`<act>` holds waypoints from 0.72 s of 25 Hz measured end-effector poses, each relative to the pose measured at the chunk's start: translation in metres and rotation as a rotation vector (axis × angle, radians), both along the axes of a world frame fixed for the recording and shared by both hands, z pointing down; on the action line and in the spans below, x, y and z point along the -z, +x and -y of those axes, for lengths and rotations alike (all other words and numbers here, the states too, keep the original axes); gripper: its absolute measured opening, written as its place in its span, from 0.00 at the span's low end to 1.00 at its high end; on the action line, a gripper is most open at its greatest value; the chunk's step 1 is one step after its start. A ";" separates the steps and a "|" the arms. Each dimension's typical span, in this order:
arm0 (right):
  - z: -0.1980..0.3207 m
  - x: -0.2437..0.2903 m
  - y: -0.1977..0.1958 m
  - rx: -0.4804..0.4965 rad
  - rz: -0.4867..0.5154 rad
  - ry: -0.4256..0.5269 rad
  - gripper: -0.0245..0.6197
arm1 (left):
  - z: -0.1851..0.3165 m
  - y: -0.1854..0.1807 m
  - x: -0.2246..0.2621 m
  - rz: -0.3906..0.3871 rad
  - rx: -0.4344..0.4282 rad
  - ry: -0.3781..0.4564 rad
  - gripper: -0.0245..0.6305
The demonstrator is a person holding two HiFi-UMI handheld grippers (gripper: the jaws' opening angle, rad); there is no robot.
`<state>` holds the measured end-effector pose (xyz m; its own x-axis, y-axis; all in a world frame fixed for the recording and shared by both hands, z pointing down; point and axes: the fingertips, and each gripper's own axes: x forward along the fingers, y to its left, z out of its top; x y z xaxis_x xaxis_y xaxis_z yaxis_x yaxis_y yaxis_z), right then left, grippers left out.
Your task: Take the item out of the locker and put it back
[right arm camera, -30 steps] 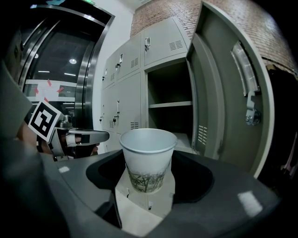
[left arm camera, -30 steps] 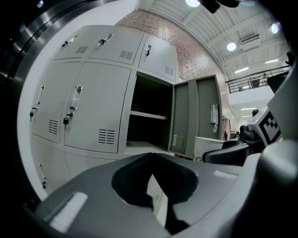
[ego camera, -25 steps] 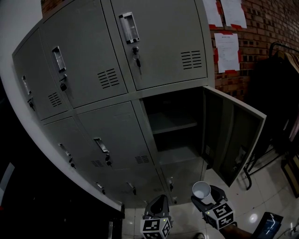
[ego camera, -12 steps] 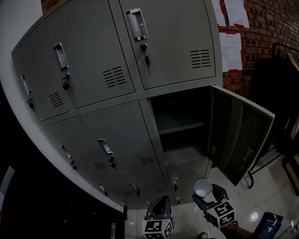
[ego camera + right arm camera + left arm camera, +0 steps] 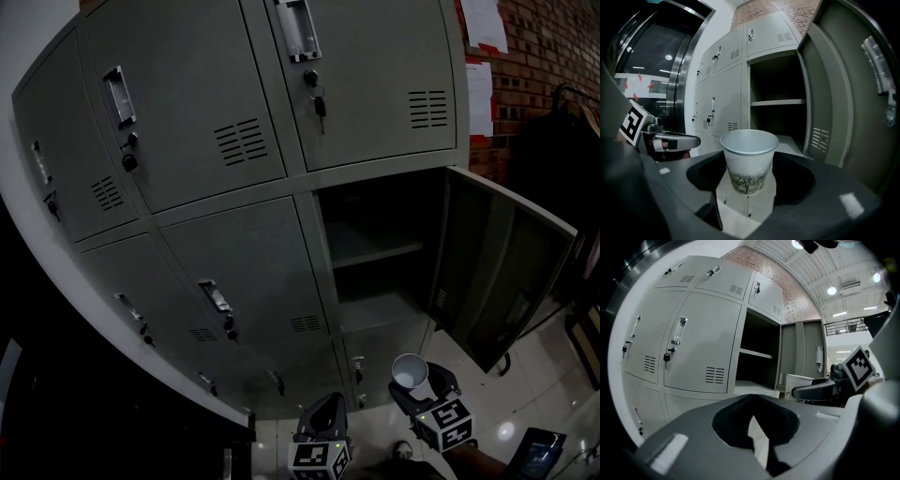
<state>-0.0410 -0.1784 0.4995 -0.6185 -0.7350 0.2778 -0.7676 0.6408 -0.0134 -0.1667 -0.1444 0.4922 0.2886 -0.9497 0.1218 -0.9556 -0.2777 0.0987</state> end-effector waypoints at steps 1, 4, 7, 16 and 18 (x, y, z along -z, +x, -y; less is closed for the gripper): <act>0.006 0.000 -0.002 0.000 -0.002 0.003 0.50 | 0.004 -0.002 0.000 -0.002 0.002 0.000 0.04; 0.027 0.000 -0.009 0.005 -0.003 0.012 0.50 | 0.016 -0.008 -0.001 -0.006 0.012 -0.002 0.04; 0.055 0.001 -0.013 0.009 -0.004 0.023 0.50 | 0.033 -0.011 -0.002 0.002 0.018 0.003 0.04; 0.158 0.005 -0.024 0.037 0.003 0.046 0.50 | 0.105 -0.010 0.005 0.023 0.048 0.016 0.04; 0.178 0.004 -0.027 0.044 0.004 0.043 0.50 | 0.119 -0.010 0.006 0.026 0.057 0.014 0.04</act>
<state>-0.0681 -0.3564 0.4959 -0.6518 -0.7180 0.2441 -0.7383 0.6744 0.0123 -0.1770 -0.2638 0.4861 0.2305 -0.9662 0.1152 -0.9722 -0.2235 0.0705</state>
